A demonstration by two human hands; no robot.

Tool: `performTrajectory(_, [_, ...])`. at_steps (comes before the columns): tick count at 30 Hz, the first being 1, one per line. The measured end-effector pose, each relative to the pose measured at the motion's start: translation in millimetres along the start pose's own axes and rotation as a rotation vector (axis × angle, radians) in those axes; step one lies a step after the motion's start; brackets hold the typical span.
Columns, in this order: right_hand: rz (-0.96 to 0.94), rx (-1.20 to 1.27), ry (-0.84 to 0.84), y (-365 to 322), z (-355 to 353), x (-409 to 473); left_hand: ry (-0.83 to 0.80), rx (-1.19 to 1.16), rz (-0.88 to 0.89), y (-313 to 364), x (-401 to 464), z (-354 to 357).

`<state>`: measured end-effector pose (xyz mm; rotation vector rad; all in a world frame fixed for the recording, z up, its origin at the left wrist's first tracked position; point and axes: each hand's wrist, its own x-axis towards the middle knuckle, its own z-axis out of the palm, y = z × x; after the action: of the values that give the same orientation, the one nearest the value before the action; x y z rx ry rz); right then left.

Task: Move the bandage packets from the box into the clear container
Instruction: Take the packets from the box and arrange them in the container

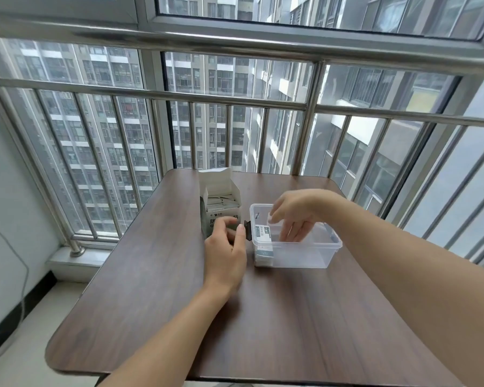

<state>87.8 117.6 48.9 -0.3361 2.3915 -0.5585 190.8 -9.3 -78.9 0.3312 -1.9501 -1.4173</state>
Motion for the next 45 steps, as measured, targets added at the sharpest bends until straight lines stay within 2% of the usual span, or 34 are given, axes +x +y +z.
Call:
performTrajectory(4, [-0.409, 0.033, 0.397, -20, -8, -17, 0.260, -0.010, 0.108, 18, 15, -25])
performTrajectory(7, [-0.696, -0.086, 0.529, -49, 9, -25, 0.352, -0.023, 0.068, 16, 29, -38])
performTrajectory(12, [-0.694, -0.552, 0.640, -77, 29, -1, 0.186, 0.117, 0.105, -3, 33, -43])
performTrajectory(17, [-0.655, -0.768, 0.644, -84, 39, 25, 0.020, 0.265, 0.230, -14, 27, -41])
performTrajectory(24, [-0.668, -0.803, 0.561, -84, 34, 30, -0.017, 0.366, 0.393, -23, 23, -43])
performTrajectory(29, [-0.670, -0.782, 0.533, -85, 34, 31, -0.020, 0.451, 0.339, -24, 22, -42])
performTrajectory(35, [-0.628, -0.838, 0.439, -90, 29, 28, 0.005, 0.369, 0.318, -22, 20, -44])
performTrajectory(42, [-0.580, -0.922, 0.344, -100, 28, 30, 0.011, 0.389, 0.306, -24, 21, -43])
performTrajectory(45, [-0.580, -0.845, 0.313, -102, 25, 30, 0.013, 0.374, 0.284, -26, 22, -43])
